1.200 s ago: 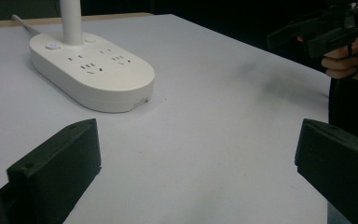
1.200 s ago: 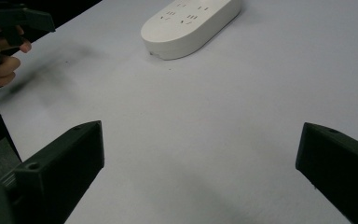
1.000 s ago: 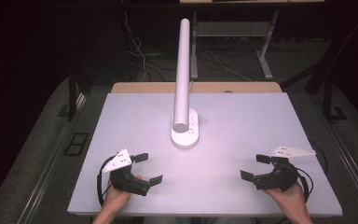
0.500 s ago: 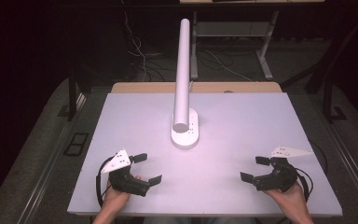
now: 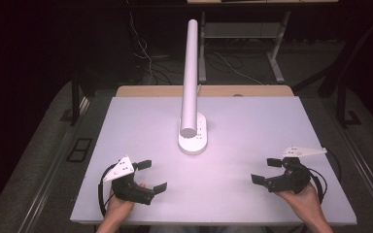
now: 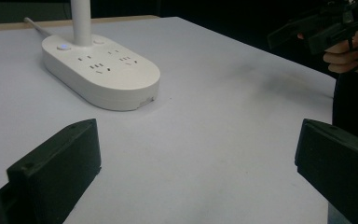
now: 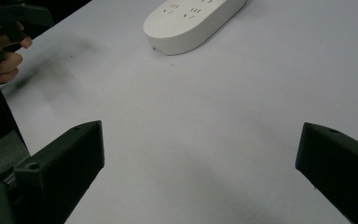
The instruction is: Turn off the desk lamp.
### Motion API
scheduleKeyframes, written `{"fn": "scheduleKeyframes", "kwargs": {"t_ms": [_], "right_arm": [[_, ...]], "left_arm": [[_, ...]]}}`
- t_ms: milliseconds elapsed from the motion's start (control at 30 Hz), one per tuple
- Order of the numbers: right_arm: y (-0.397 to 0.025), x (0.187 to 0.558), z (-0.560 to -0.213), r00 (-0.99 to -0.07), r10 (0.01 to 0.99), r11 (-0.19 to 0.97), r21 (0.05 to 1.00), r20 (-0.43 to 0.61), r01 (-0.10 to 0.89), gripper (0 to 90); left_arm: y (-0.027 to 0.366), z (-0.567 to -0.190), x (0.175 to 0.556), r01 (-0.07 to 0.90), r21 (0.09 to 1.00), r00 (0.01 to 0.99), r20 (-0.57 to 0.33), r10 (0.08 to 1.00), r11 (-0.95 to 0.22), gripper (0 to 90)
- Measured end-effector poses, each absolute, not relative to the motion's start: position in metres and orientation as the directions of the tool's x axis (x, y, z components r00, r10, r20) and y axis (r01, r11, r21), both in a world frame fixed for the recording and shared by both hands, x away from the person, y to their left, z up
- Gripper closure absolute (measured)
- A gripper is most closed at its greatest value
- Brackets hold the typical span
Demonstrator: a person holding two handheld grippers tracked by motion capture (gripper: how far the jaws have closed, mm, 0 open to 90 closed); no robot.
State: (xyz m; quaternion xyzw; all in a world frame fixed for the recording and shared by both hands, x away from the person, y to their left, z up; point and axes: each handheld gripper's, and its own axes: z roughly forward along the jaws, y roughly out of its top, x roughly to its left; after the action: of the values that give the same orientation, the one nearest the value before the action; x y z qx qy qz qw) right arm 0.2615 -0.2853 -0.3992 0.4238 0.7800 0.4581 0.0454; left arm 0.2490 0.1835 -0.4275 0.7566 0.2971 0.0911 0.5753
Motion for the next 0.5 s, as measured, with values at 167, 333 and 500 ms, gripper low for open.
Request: {"fn": "scheduleKeyframes", "kwargs": {"t_ms": [167, 333, 500], "right_arm": [[-0.282, 0.269, -0.392, -0.650, 0.693, 0.237, 0.752, 0.313, 0.615, 1.0], [-0.277, 0.277, -0.387, -0.659, 0.688, 0.247, 0.757, 0.303, 0.605, 1.0], [-0.272, 0.286, -0.382, -0.665, 0.680, 0.249, 0.757, 0.308, 0.605, 1.0]], "left_arm": [[0.183, -0.428, 0.249, 0.346, 0.925, 0.806, -0.205, 0.555, -0.160, 0.0], [0.183, -0.428, 0.249, 0.347, 0.924, 0.806, -0.206, 0.555, -0.162, 0.0], [0.183, -0.428, 0.249, 0.348, 0.924, 0.805, -0.207, 0.556, -0.160, 0.0]]}}
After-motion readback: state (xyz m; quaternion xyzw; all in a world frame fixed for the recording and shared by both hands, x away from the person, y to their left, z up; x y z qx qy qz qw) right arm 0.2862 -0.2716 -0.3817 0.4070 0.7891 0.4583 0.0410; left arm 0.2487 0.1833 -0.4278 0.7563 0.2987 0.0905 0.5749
